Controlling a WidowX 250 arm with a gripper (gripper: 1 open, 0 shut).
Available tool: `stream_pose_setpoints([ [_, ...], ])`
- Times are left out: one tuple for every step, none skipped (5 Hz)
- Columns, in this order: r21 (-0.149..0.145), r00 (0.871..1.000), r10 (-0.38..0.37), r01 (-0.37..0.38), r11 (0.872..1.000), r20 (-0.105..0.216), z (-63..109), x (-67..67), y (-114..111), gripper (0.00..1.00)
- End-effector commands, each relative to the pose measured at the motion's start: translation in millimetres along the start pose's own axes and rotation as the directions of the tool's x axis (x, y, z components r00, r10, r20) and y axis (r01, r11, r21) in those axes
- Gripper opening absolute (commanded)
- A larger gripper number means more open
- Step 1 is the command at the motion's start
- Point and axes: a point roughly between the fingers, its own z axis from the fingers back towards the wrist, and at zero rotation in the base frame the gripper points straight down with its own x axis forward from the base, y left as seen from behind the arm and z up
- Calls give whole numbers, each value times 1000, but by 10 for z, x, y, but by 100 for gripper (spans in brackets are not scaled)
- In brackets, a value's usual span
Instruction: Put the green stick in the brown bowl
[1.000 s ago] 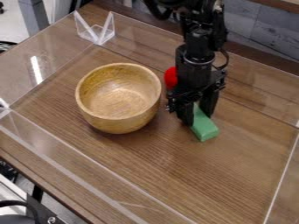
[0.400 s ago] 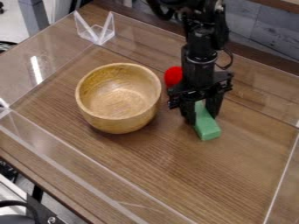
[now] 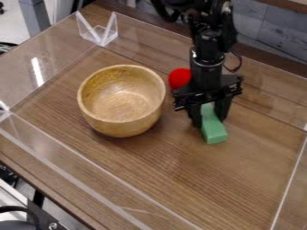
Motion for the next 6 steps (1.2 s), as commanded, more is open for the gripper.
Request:
stream_pose_setpoints([
  [1, 999, -53, 53, 999, 12, 26, -12, 25, 0],
  [2, 998, -53, 53, 999, 24, 37, 61, 203, 0],
  [7, 998, -50, 50, 999, 36, 50, 139, 377, 0],
  [11, 996, -81, 81, 997, 43, 43, 99, 317, 0],
  [13, 993, -112, 111, 994, 44, 28, 53, 239, 0],
  [5, 997, -61, 61, 998, 49, 46, 135, 256, 0],
])
